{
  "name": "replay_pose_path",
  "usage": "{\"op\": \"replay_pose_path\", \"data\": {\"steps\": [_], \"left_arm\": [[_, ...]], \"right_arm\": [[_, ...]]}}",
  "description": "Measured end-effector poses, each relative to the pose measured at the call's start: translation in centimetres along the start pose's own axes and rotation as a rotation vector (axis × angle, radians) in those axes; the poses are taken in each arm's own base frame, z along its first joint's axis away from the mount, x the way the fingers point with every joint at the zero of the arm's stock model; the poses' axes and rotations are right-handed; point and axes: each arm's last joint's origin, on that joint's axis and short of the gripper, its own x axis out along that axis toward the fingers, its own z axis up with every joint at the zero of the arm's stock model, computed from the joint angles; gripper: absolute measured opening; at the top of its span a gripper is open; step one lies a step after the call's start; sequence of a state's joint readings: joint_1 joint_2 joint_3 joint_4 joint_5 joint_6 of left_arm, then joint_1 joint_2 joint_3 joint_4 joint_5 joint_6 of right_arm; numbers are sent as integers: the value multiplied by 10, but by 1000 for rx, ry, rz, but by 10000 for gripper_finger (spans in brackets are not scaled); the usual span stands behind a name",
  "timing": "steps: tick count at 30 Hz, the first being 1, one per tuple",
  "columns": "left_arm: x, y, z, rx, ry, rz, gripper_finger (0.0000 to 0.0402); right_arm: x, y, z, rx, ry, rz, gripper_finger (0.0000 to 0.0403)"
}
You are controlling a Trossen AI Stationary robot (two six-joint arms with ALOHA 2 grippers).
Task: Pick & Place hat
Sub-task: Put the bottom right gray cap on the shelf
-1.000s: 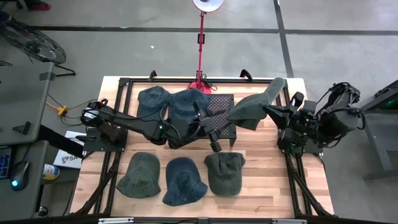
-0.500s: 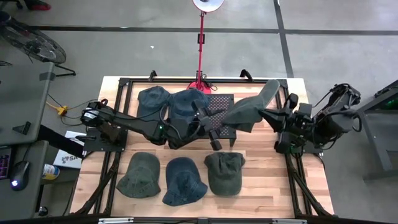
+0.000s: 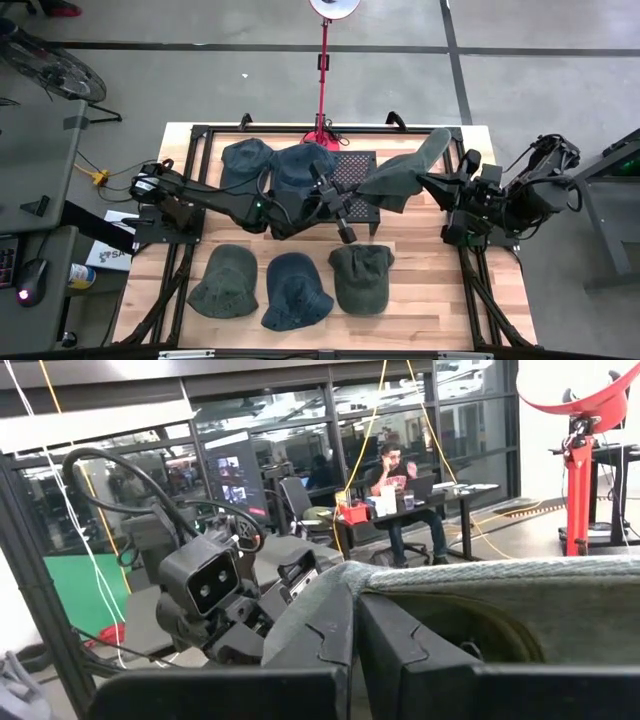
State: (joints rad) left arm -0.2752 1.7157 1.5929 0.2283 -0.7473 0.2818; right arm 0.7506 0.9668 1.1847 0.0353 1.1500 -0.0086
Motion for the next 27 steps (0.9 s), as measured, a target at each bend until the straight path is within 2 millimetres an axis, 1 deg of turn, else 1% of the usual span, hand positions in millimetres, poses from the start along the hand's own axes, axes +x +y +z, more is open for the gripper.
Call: {"op": "replay_pose_path", "data": {"steps": [5, 8, 12, 17, 22, 27], "left_arm": [[0, 0, 0, 1, 1, 3, 16], [0, 0, 0, 1, 1, 5, 16], [0, 1, 0, 10, 10, 35, 16], [0, 3, 0, 60, 28, 87, 16], [-7, 12, 8, 92, 29, 101, 16], [-12, 19, 15, 126, 29, 105, 16]], "right_arm": [[0, 0, 0, -2, 0, 2, 3], [0, 1, 0, -16, 0, 20, 14], [0, 1, 0, 3, 0, 41, 39], [-1, 4, -1, 44, 7, 124, 81], [-2, 5, -3, 86, 41, 228, 121], [-3, 7, -8, 96, 88, 323, 146]]}}
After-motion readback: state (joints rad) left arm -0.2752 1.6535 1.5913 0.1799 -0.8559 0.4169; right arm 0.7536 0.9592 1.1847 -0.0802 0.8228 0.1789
